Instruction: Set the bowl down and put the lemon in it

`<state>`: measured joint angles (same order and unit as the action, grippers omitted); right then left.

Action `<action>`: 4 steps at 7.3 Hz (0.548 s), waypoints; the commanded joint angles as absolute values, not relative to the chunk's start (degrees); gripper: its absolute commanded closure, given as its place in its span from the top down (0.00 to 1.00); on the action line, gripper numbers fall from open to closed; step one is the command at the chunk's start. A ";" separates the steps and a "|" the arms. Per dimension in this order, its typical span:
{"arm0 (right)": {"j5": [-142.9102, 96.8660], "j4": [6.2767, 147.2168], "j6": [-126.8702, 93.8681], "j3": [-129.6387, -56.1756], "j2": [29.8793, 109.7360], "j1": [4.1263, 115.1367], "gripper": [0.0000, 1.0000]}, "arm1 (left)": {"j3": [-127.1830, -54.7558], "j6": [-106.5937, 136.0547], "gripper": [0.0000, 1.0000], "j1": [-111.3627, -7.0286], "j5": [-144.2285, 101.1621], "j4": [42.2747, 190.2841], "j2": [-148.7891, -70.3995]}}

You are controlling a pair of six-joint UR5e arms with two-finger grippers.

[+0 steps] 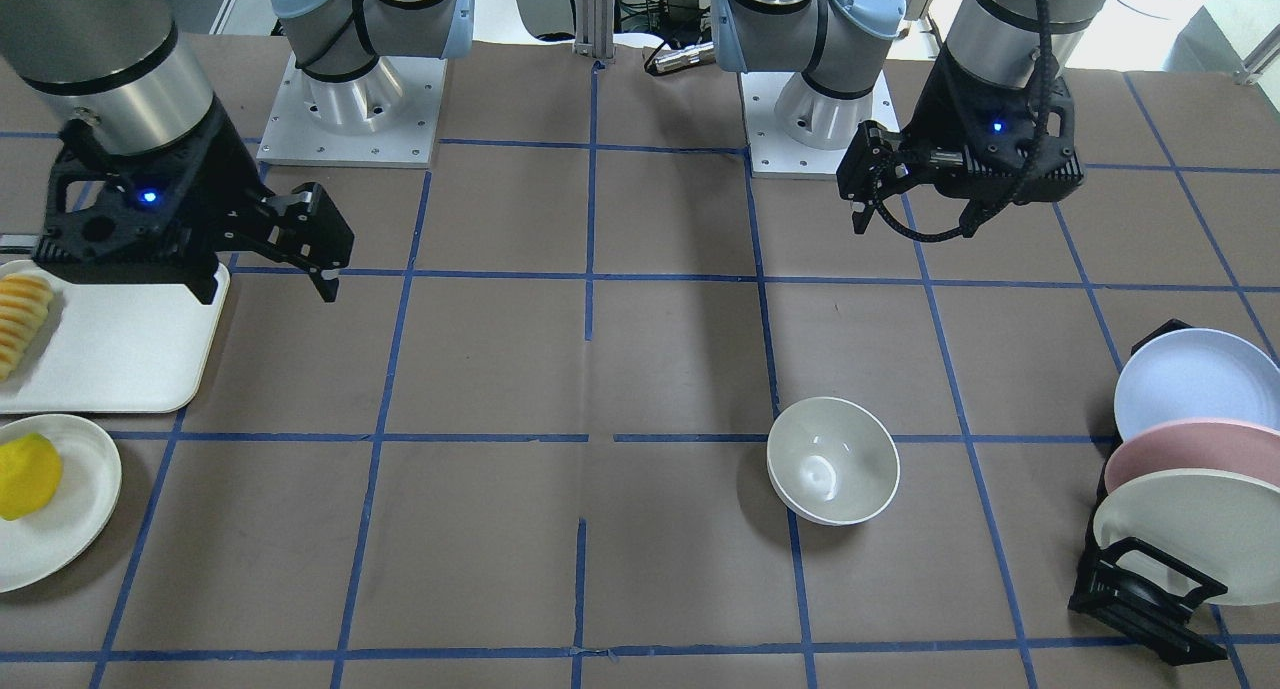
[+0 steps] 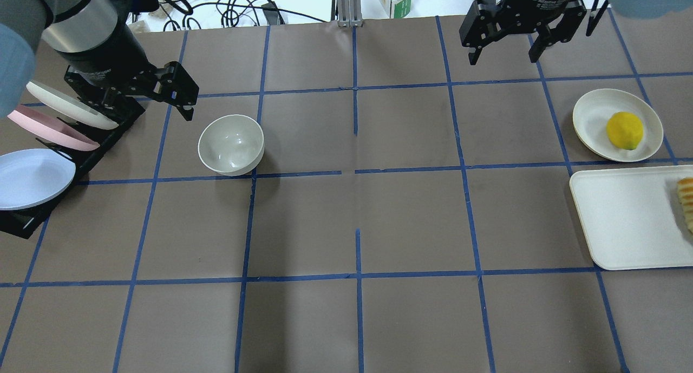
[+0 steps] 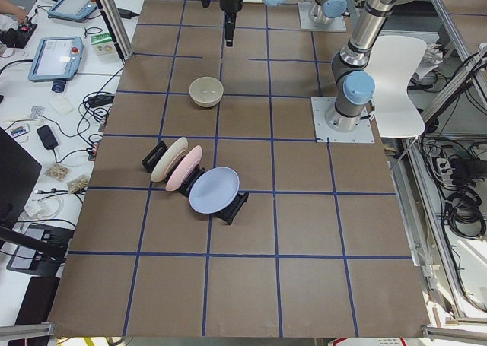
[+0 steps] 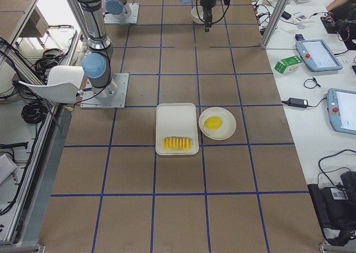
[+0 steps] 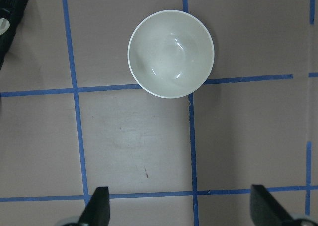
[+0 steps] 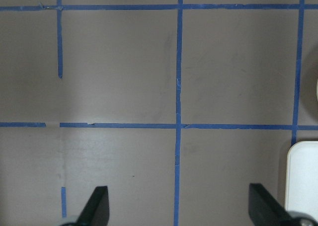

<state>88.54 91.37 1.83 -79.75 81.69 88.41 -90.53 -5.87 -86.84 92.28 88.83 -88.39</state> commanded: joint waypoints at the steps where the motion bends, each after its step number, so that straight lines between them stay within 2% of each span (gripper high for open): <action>1: 90.88 88.88 8.65 -79.45 80.86 76.54 1.00 | -90.61 -5.98 1.00 -85.27 92.37 88.51 -89.03; 4: 91.40 97.33 37.63 -79.37 75.35 62.34 1.00 | -90.79 -5.89 1.00 -81.14 92.20 83.88 -93.84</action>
<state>91.02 92.32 26.81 -79.71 78.32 67.42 -90.70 -6.03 -82.98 92.15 86.90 -91.33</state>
